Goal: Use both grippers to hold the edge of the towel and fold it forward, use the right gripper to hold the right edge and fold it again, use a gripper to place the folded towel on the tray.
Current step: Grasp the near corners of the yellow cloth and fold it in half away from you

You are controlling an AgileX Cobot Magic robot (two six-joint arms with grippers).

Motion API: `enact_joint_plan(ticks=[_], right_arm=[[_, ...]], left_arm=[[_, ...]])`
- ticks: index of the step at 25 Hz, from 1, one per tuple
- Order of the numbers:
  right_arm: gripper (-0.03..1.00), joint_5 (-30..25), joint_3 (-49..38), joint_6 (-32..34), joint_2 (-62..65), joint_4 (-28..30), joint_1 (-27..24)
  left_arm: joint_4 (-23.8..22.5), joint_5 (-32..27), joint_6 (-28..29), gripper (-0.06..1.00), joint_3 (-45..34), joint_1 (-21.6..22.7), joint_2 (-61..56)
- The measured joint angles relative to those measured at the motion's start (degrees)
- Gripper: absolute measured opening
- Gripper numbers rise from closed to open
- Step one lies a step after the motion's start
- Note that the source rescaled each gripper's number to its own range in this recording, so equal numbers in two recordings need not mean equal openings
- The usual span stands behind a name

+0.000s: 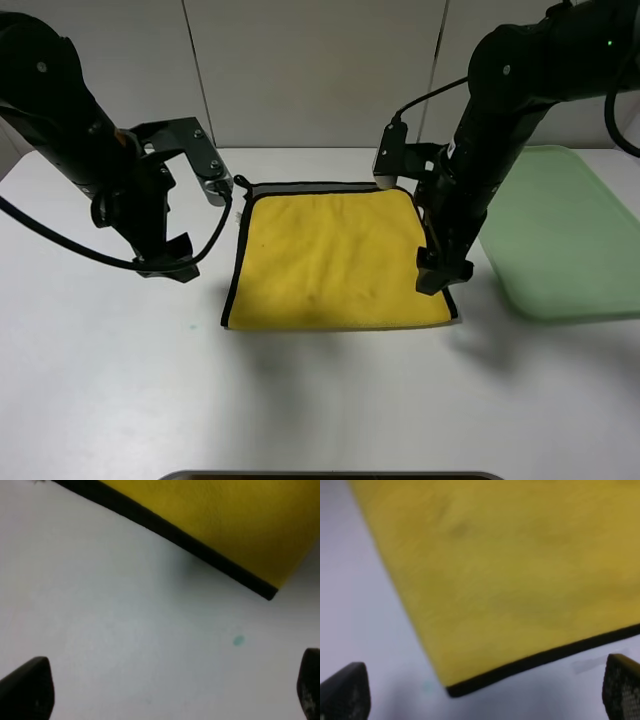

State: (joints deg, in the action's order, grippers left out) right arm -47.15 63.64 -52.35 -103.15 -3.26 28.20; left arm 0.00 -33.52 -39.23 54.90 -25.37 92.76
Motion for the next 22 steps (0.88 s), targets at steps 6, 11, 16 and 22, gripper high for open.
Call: enact_joint_plan(ticks=[6,11,16,22], right_arm=[[1.0,2.0,-4.5,-0.4,0.0,1.3,0.0],[1.0,4.1,-5.1,-0.5,0.0,3.3,0.0],[1.0,5.2,-5.2,-1.2,0.0,3.3,0.0],[1.0,6.4,-5.2,-1.6,0.0,2.8,0.5]], left_arm=[[0.6,0.0,0.0,0.96,0.0,0.0,0.0],[4.2,0.0,-4.5,0.96,0.0,0.0,0.2],[6.2,0.0,-10.9,0.95,0.0,-0.7,2.9],[6.8,0.2,-15.7,0.93,0.0,-3.9,8.4]])
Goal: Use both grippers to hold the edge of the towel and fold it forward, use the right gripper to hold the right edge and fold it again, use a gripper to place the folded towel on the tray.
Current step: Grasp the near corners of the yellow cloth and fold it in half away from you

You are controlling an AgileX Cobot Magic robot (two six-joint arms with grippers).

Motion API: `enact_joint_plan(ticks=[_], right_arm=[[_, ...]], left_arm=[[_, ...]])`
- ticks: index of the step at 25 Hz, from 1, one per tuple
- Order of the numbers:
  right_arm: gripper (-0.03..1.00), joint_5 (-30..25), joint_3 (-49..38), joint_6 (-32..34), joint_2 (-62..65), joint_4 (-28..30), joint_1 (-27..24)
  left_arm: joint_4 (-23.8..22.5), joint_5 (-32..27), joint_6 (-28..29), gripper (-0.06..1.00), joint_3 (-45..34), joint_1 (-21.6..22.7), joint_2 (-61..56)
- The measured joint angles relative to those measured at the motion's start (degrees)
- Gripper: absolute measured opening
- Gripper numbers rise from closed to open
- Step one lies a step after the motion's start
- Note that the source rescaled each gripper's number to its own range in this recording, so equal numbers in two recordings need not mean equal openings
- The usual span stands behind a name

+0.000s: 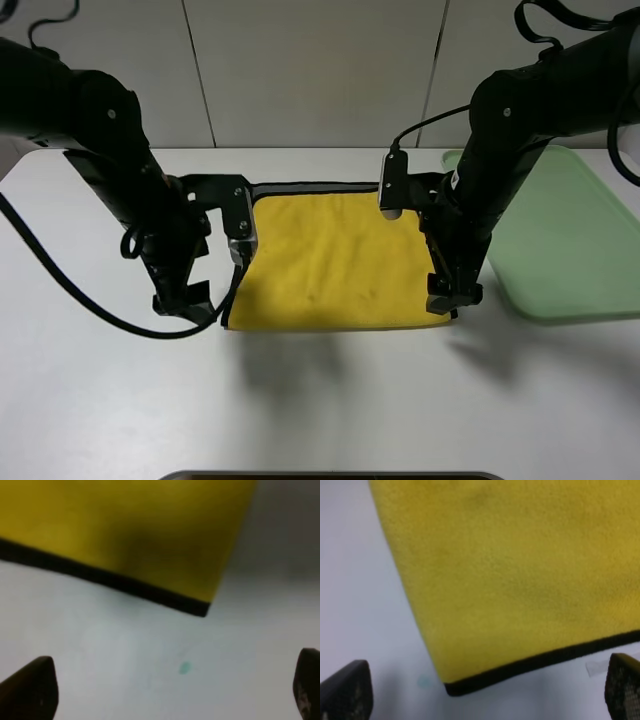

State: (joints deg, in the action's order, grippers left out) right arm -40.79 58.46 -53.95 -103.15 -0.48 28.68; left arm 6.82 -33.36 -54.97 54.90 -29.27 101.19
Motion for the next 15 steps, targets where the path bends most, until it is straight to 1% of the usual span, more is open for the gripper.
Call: enact_joint_plan(ticks=[3,7,15], right_arm=[[1.0,0.1,0.0,0.0,0.0,-0.3,0.1],[1.0,0.5,0.0,-1.7,0.0,-1.4,0.1],[1.0,1.0,0.0,-7.8,0.0,-4.6,0.1]], left_arm=[[0.1,0.5,-0.8,0.92,0.0,-0.2,0.5],[0.2,2.0,-2.7,0.92,0.0,-0.2,0.7],[0.1,3.0,-3.7,0.91,0.0,-0.2,1.0]])
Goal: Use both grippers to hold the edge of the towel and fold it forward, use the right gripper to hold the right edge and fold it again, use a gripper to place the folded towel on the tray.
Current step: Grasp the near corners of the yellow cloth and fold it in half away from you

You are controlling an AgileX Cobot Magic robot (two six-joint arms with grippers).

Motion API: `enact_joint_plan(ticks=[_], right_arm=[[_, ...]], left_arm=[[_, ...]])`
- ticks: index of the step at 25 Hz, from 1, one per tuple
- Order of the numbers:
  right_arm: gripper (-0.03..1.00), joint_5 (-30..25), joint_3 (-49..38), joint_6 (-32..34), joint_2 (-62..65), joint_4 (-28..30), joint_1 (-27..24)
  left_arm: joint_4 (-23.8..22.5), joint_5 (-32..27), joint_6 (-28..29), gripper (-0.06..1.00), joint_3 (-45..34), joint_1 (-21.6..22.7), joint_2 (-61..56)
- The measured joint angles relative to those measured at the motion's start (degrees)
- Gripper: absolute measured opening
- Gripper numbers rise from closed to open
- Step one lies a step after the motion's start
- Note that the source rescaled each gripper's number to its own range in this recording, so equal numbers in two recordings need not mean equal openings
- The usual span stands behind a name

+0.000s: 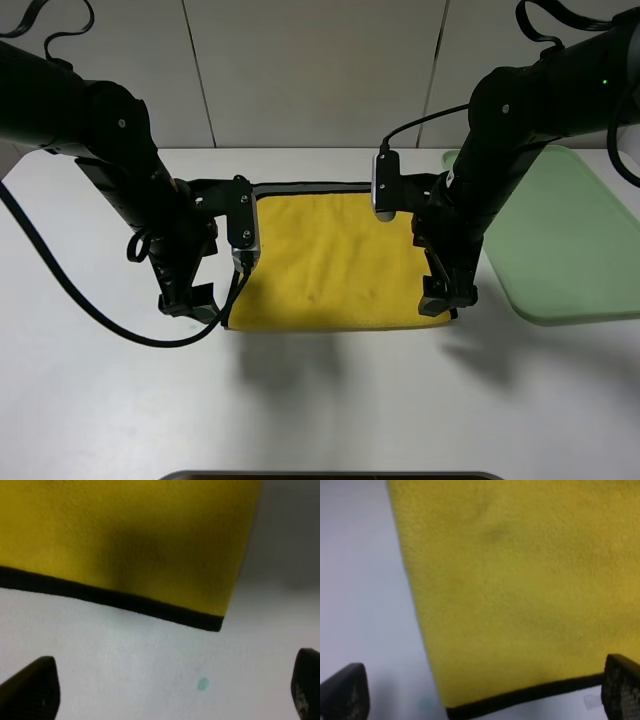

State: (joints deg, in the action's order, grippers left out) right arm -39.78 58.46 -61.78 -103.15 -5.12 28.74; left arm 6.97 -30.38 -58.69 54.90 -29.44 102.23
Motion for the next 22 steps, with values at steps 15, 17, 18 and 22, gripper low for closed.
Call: enact_joint_plan(ticks=[15,17,18,22], right_arm=[[1.0,10.6,-9.2,-5.7,0.0,1.7,0.1],[1.0,11.6,-9.2,-5.7,0.0,2.3,0.1],[1.0,11.9,-9.2,-5.7,0.0,2.4,0.1],[1.0,12.5,-9.2,-5.7,-1.6,2.6,0.1]], left_arm=[[0.0,0.4,-0.1,0.9,0.0,0.0,0.0],[0.0,0.4,-0.1,0.89,0.0,0.0,0.0],[0.0,0.4,-0.1,0.89,0.0,0.0,0.0],[0.0,0.5,-0.1,0.89,0.0,0.0,0.0]])
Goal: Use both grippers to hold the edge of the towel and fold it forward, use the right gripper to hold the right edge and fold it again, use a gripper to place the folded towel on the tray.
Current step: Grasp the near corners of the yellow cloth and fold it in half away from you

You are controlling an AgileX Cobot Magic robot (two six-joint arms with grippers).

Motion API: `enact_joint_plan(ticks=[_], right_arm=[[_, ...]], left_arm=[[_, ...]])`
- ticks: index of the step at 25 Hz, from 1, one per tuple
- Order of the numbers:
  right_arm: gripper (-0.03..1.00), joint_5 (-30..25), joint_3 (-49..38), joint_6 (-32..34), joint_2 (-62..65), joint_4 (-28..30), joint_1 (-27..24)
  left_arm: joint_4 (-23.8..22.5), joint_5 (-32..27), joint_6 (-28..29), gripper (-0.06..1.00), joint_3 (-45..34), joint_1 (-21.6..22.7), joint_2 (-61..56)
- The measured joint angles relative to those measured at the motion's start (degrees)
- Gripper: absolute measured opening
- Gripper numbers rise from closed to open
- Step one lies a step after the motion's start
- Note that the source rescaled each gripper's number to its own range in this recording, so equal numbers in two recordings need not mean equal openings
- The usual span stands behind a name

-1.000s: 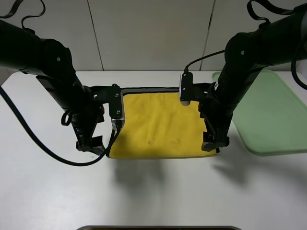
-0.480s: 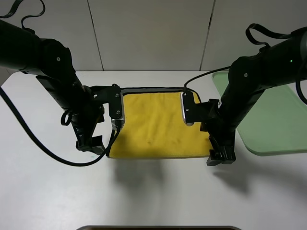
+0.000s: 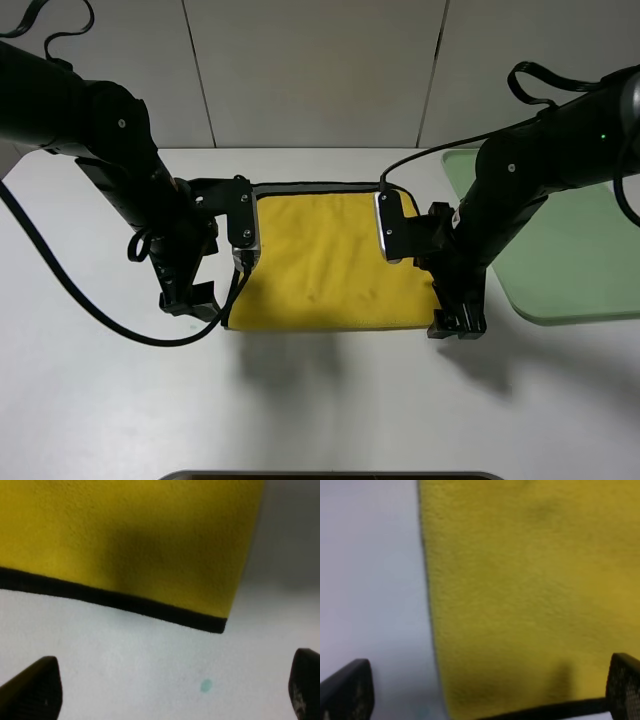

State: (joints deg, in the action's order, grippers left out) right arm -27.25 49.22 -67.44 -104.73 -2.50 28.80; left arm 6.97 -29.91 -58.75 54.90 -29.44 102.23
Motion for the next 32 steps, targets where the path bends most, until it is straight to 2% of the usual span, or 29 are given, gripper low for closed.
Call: enact_joint_plan(ticks=[8,13,17,25,32], right_arm=[[1.0,-0.5,0.0,-0.2,-2.5,0.8,0.0],[1.0,-0.5,-2.8,-2.0,-2.9,0.8,0.0],[1.0,0.0,-3.5,-3.2,-3.0,0.8,0.0],[1.0,0.4,-3.6,-3.4,-3.0,0.8,0.0],[1.0,0.4,-3.6,-3.4,-3.0,0.8,0.0]], left_arm=[[0.0,0.0,-0.2,0.89,0.0,0.0,0.0],[0.0,0.1,-1.2,0.88,0.0,-1.2,0.0],[0.1,1.5,-3.4,0.88,0.0,-2.4,0.0],[0.1,4.7,-3.6,0.88,0.0,-2.6,0.0],[4.1,6.7,-6.6,0.88,0.0,-3.4,1.7]])
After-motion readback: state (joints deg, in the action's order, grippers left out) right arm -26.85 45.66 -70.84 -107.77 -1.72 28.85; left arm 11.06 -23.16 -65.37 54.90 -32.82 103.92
